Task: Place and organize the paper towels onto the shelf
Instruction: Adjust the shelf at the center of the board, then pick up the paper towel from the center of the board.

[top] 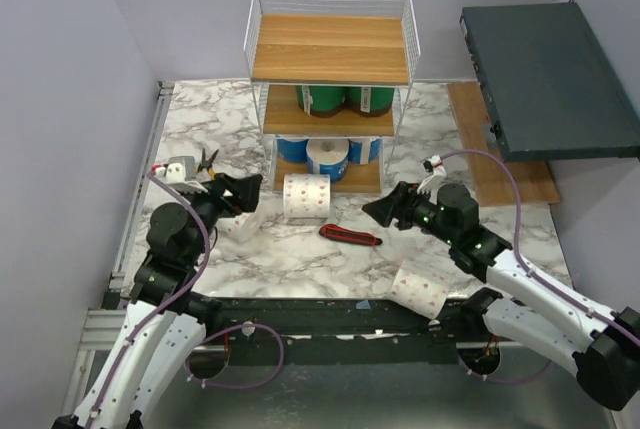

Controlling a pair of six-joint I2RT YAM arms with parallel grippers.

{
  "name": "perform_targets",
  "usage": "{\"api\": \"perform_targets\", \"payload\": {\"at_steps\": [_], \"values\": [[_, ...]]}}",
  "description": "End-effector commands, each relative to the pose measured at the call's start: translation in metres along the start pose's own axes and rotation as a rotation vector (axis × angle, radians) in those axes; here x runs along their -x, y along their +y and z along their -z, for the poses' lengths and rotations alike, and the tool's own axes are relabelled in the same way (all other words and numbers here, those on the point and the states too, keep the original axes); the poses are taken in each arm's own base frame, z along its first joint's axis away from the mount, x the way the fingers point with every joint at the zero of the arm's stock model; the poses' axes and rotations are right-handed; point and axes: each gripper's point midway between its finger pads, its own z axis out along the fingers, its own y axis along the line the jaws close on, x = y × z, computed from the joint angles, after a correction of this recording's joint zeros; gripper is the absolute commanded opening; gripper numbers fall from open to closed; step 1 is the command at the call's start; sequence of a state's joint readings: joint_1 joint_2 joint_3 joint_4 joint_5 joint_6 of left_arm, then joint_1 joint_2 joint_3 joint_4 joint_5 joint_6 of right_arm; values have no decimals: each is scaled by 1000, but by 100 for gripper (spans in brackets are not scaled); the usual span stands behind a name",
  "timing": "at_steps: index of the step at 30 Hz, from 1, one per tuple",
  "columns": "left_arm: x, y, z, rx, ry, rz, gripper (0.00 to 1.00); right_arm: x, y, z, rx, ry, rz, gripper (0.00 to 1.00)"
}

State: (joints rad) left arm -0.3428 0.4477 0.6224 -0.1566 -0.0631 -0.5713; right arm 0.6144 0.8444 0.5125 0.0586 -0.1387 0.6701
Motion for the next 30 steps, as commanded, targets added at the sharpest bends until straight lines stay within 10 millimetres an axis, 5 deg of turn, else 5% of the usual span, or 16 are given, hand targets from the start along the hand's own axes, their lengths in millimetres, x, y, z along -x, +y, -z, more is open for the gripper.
{"api": "perform_targets", "payload": {"at_steps": [1,6,21,30], "values": [[-71,-24,10,-201,236,149,99,9,38,-8,221,-67,-116,69],[-109,-18,7,-220,322,236,99,-5,23,-34,182,-27,-135,74],[-137,19,-11,-28,349,278,97,-42,-1,-106,117,12,-146,80],[-141,22,-14,-8,375,280,97,-46,5,-126,170,-24,-144,80]]}}
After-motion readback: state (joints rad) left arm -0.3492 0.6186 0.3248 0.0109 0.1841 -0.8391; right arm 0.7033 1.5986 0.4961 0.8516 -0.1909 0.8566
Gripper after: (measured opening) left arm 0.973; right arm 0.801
